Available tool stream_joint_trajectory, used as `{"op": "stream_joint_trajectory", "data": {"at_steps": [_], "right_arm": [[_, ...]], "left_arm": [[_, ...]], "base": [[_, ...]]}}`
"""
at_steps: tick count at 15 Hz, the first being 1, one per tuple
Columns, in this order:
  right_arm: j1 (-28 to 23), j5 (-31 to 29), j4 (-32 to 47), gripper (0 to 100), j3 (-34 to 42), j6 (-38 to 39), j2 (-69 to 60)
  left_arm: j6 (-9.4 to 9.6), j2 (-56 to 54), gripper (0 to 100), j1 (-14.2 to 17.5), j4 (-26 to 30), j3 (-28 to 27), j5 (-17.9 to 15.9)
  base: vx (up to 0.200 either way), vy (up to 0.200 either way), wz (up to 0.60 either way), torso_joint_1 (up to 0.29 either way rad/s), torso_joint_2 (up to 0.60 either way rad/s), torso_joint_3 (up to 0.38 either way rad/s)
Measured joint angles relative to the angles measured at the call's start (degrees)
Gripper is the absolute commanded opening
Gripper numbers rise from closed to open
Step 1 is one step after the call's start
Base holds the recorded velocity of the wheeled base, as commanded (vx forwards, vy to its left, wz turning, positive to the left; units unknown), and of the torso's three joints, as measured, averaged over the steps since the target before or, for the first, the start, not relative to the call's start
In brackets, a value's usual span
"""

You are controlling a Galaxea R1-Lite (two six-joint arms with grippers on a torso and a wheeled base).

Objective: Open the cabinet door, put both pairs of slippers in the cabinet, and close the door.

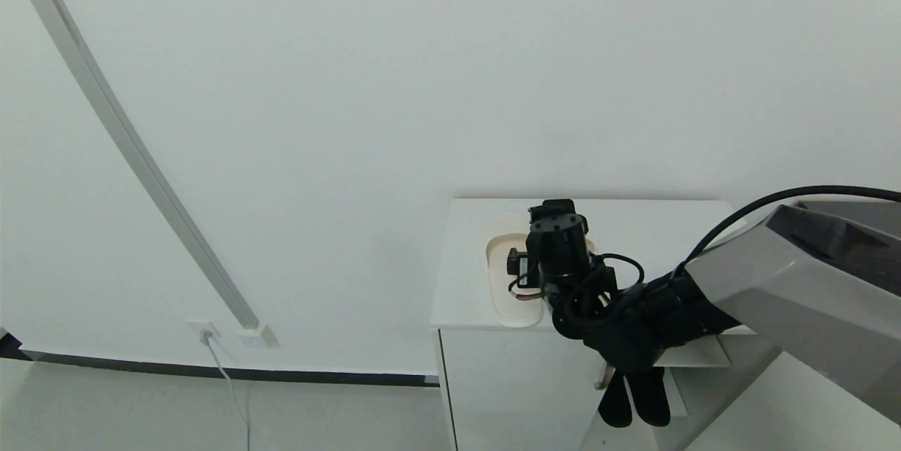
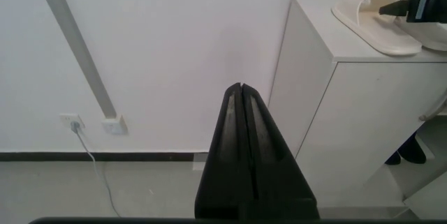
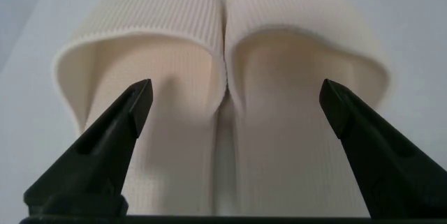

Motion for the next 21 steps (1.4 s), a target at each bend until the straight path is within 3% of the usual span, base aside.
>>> {"op": "stream_joint_trajectory", "data": {"at_steps": [7,8,17,21], "right_arm": [[-1.2,0.9,-0.3,100,-9.3,-3.0,6.4],[-1.6,0.9,-0.3,0,-10.2,-3.2,7.0],[-2.5,1.1,-1.2,0,-11.7,-5.4,7.9],[-2.1,2.9,-1.3,0,-7.0,-6.5,3.3]], "left_arm": [[0.00,0.0,0,0.0,0.0,0.0,0.0],[0.00,0.0,0,0.0,0.0,0.0,0.0],[-0.02,0.0,0,0.0,0.0,0.0,0.0],[-0.02,0.0,0,0.0,0.0,0.0,0.0]], "base": [[0.000,0.000,0.00,0.000,0.00,0.000],[0.000,0.000,0.00,0.000,0.00,0.000],[0.000,0.000,0.00,0.000,0.00,0.000],[0.000,0.000,0.00,0.000,0.00,0.000]]}}
